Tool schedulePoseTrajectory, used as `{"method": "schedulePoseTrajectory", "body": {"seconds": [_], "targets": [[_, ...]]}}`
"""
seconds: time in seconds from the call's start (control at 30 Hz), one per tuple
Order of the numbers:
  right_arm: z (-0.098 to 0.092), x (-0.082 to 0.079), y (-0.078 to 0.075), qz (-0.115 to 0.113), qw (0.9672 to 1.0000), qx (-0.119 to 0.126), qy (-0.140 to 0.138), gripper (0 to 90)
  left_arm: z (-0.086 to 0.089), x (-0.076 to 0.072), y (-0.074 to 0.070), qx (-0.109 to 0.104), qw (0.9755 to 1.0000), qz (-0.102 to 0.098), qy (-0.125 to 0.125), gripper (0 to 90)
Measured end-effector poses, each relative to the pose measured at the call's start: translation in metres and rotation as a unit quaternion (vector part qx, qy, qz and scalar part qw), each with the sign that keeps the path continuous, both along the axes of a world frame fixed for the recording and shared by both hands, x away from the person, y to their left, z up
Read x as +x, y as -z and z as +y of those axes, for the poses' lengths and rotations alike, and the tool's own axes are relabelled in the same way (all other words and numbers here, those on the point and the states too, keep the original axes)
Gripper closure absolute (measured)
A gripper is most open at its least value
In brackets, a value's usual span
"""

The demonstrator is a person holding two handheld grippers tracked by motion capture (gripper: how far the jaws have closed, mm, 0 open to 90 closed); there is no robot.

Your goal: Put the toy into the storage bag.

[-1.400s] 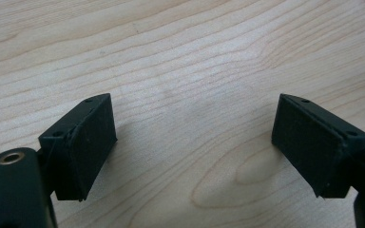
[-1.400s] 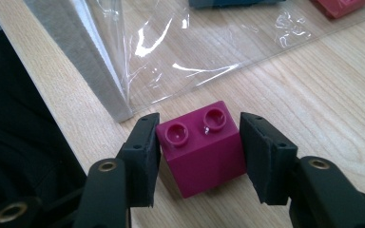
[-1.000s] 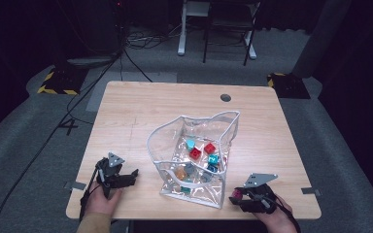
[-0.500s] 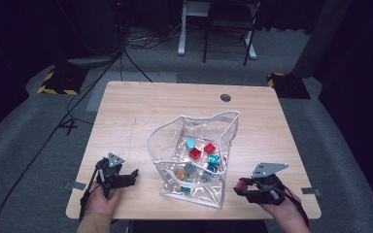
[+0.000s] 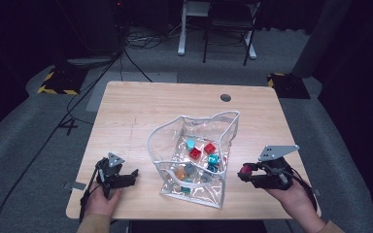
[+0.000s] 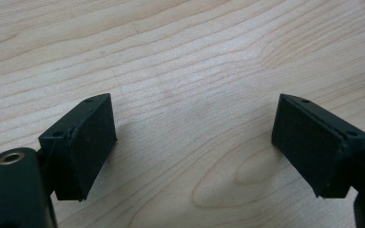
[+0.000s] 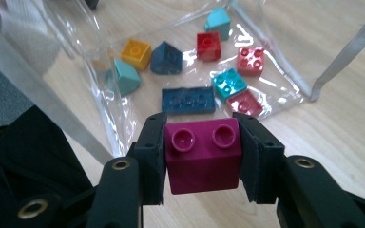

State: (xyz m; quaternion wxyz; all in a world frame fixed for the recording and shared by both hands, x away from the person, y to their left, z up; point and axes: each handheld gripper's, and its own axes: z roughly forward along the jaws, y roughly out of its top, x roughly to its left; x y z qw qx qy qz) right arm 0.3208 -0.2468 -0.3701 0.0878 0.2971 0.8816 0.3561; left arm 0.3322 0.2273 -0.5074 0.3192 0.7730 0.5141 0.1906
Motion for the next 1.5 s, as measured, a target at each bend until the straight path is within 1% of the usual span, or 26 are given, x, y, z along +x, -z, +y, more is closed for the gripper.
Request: {"method": "schedulePoseTrajectory", "body": {"seconds": [0.37, 0.47, 0.63, 0.7, 0.77, 0.87, 1.03, 1.1, 1.23, 1.37, 1.5], "targets": [[-0.003, 0.011, -0.032, -0.008, 0.9997, 0.022, 0.002, 57.9, 0.0, 0.0, 0.0, -0.001, 1.0, 0.001, 0.0, 15.2], [-0.002, 0.013, -0.041, -0.015, 0.9996, 0.023, 0.0, 57.9, 0.0, 0.0, 0.0, -0.001, 1.0, 0.001, 0.0, 15.2], [0.002, 0.018, -0.055, -0.02, 0.9994, 0.028, -0.009, 57.9, 0.0, 0.0, 0.0, 0.0, 1.0, 0.001, 0.0, 15.2], [0.004, 0.02, -0.06, -0.016, 0.9991, 0.037, -0.016, 58.0, 0.0, 0.0, 0.0, -0.001, 1.0, 0.001, 0.0, 15.2], [0.006, 0.021, -0.064, -0.017, 0.9988, 0.042, -0.02, 58.0, 0.0, 0.0, 0.0, -0.001, 1.0, 0.001, 0.0, 15.2], [0.011, 0.022, -0.071, -0.022, 0.9982, 0.048, -0.027, 58.0, 0.0, 0.0, 0.0, -0.001, 1.0, 0.001, 0.0, 15.2], [0.023, 0.027, -0.083, -0.03, 0.9976, 0.048, -0.041, 58.1, 0.0, 0.0, 0.0, -0.001, 1.0, 0.001, 0.0, 15.2], [0.03, 0.028, -0.088, -0.035, 0.9969, 0.049, -0.051, 58.1, 0.0, 0.0, 0.0, 0.0, 1.0, 0.0, 0.0, 15.2], [0.041, 0.029, -0.094, -0.04, 0.9961, 0.048, -0.062, 58.1, 0.0, 0.0, 0.0, -0.001, 1.0, 0.001, 0.0, 15.2], [0.052, 0.034, -0.098, -0.037, 0.9957, 0.046, -0.072, 58.1, 0.0, 0.0, 0.0, -0.001, 1.0, 0.001, 0.0, 15.2], [0.064, 0.042, -0.101, -0.032, 0.9955, 0.041, -0.08, 58.2, 0.0, 0.0, 0.0, -0.001, 1.0, 0.001, 0.0, 15.2]]}}
